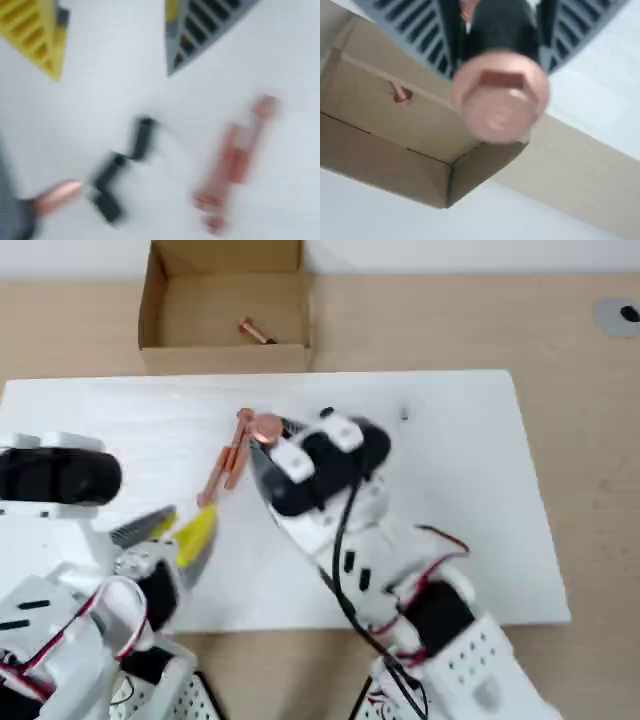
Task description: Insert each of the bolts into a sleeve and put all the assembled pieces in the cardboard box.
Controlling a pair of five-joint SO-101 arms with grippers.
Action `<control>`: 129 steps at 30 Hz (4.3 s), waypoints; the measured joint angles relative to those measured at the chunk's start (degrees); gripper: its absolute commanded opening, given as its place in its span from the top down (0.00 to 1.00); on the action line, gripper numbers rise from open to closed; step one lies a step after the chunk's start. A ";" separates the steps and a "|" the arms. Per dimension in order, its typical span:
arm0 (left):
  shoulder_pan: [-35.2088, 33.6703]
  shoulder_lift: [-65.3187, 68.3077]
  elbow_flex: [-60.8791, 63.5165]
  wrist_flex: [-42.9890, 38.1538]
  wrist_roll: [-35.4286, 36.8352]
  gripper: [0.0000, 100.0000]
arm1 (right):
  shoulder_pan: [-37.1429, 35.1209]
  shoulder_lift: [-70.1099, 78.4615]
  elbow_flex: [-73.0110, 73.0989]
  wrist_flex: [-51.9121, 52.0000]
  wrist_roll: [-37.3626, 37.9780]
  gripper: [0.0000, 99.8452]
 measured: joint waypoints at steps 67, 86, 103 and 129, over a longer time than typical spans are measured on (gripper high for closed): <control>-23.47 5.54 45.80 -33.32 -8.70 0.85 | 17.23 127.82 -111.65 7.74 0.35 0.79; -15.82 69.63 -11.25 -7.56 -4.57 0.85 | 21.01 126.33 -144.35 40.44 0.70 0.76; -9.58 94.51 -31.03 0.00 -13.36 0.85 | 32.44 96.18 -145.85 72.88 1.93 0.76; -10.81 106.46 -32.79 -4.31 -17.05 0.89 | 42.99 89.49 -145.93 72.97 5.45 0.76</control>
